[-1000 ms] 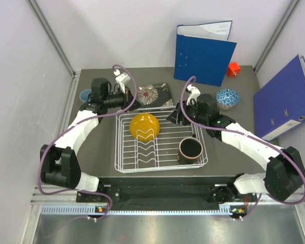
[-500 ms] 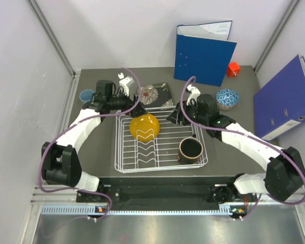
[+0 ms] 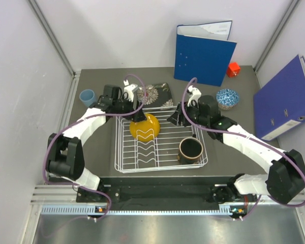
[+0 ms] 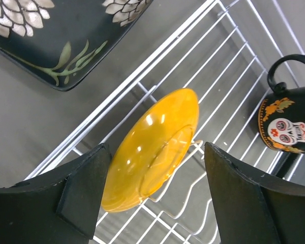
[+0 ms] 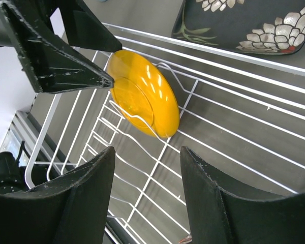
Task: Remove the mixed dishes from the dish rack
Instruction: Pick up the plate from the dish rack.
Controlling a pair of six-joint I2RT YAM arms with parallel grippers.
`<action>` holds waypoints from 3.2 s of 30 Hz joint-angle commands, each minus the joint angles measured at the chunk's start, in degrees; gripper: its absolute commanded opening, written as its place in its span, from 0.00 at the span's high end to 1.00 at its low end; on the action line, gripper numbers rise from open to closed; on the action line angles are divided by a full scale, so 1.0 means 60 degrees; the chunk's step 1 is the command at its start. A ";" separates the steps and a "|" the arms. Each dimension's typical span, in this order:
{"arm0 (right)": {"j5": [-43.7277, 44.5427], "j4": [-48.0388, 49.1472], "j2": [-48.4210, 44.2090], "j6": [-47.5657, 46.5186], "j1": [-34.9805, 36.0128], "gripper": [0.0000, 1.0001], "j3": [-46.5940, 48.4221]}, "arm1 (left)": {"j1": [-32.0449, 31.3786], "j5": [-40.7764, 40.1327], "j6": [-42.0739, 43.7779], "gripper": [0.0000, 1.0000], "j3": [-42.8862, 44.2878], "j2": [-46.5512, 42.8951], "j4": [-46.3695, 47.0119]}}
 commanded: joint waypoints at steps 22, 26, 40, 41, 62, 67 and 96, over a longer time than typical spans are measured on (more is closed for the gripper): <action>-0.0097 0.0554 0.0282 0.0008 0.0306 0.46 0.0046 | -0.0832 0.0074 0.0076 0.83 -0.1148 -0.0258 0.0223; -0.0053 0.0539 0.0238 0.0008 0.0291 0.46 0.0046 | -0.0832 0.0059 0.0119 1.00 -0.1016 -0.0170 0.0208; -0.0068 0.0524 0.0370 0.0008 0.0306 0.46 0.0119 | -0.0832 -0.0292 0.0193 1.00 -0.0445 -0.0946 0.0032; -0.0068 0.0524 0.0370 0.0023 0.0321 0.46 0.0119 | -0.0832 -0.0220 0.0222 1.00 -0.0401 -0.0989 0.0047; -0.0024 0.0568 0.0692 0.0082 0.0394 0.46 0.0266 | -0.0964 -0.0732 0.0325 1.00 -0.0240 -0.1986 0.0412; 0.0005 0.0495 0.0678 0.0052 0.0409 0.46 0.0339 | -0.0949 -0.0892 0.0310 1.00 0.0038 -0.1752 0.0442; -0.0229 0.0261 0.0531 0.0140 0.0394 0.46 0.1027 | -0.1564 -0.2033 0.0193 1.00 0.0331 -0.2367 0.0193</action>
